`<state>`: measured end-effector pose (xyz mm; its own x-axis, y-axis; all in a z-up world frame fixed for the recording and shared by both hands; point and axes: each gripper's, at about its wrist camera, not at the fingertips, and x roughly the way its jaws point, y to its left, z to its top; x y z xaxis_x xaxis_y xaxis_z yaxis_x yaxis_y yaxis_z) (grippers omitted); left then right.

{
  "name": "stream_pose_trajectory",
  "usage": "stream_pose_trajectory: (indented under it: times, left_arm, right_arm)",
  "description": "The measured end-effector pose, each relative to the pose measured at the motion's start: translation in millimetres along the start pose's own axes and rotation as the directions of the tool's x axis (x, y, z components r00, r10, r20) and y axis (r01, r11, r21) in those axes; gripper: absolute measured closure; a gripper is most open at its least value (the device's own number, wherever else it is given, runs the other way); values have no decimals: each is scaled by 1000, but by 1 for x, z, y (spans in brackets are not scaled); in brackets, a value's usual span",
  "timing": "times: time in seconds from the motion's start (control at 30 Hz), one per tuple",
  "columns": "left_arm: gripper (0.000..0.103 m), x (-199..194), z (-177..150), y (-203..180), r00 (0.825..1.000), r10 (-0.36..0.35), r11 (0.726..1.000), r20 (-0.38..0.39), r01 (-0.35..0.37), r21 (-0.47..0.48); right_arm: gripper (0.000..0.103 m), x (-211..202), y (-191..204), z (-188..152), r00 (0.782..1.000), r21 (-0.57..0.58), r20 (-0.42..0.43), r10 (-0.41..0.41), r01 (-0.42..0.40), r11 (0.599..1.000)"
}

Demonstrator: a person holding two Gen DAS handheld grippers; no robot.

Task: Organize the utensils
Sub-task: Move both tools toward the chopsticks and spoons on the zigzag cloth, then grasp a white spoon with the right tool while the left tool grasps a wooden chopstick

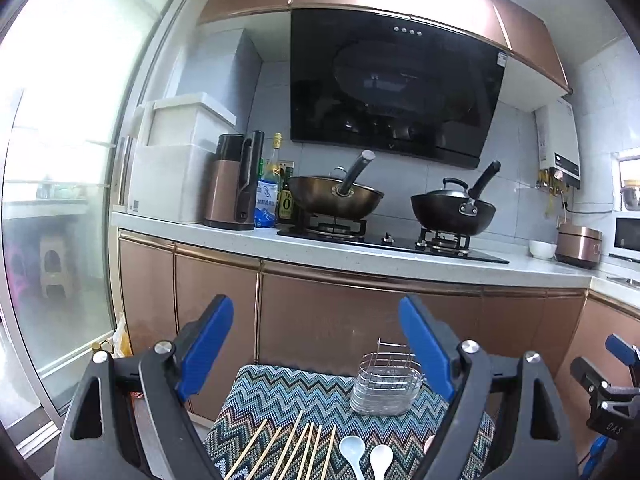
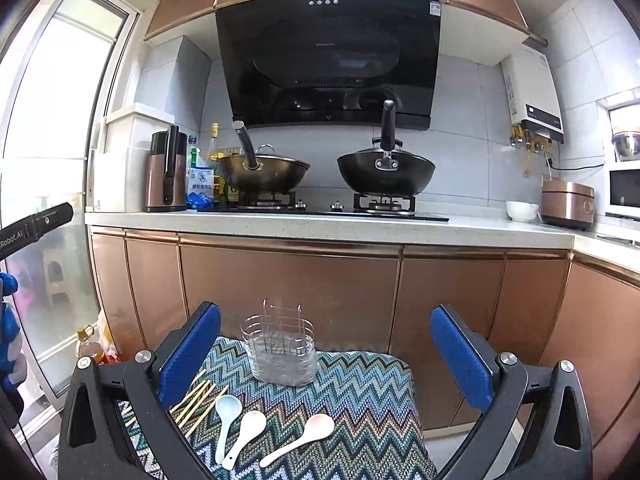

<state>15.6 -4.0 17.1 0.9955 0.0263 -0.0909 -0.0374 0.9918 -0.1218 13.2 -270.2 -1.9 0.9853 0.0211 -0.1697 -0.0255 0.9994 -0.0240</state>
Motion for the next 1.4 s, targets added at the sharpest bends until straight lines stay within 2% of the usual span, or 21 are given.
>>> stream_pose_trajectory:
  times: [0.4,0.63,0.8,0.87,1.0,1.07,1.13,1.23,1.33,1.4]
  left_arm:
    - [18,10,-2,13,999,38,999,-20,-38,-18]
    - [18,31,-9,26,997,54,998,-58,-56,-27]
    - [18,49,-22,32,993,98,995,-60,-99,-4]
    - [18,61,-31,40,992,91,996,-86,-92,-15]
    - [18,88,-51,62,986,33,994,-164,-50,-101]
    - [18,103,-61,69,974,28,994,-224,-51,-98]
    - [19,121,-72,73,953,23,997,-303,-43,-59]
    - [19,140,-88,83,927,-3,995,-375,-36,-97]
    - [19,165,-108,85,887,-50,991,-460,-12,-132]
    - [19,184,-123,81,843,-100,989,-529,25,-147]
  right_arm:
    - [0,12,-2,2,1000,16,2,3,-3,1000]
    - [0,30,2,-6,1000,16,-13,21,-20,1000]
    - [0,44,6,-13,999,9,-29,34,-34,999]
    - [0,54,7,-19,998,-1,-56,33,-33,999]
    - [0,75,10,-36,990,-23,-136,45,-49,999]
    - [1,86,11,-46,983,-39,-178,48,-55,998]
    - [2,95,11,-56,974,-42,-218,61,-71,997]
    - [8,115,5,-73,953,-18,-291,90,-99,995]
    - [16,132,-4,-91,926,23,-359,115,-114,993]
    - [22,142,-10,-102,912,44,-391,123,-115,992]
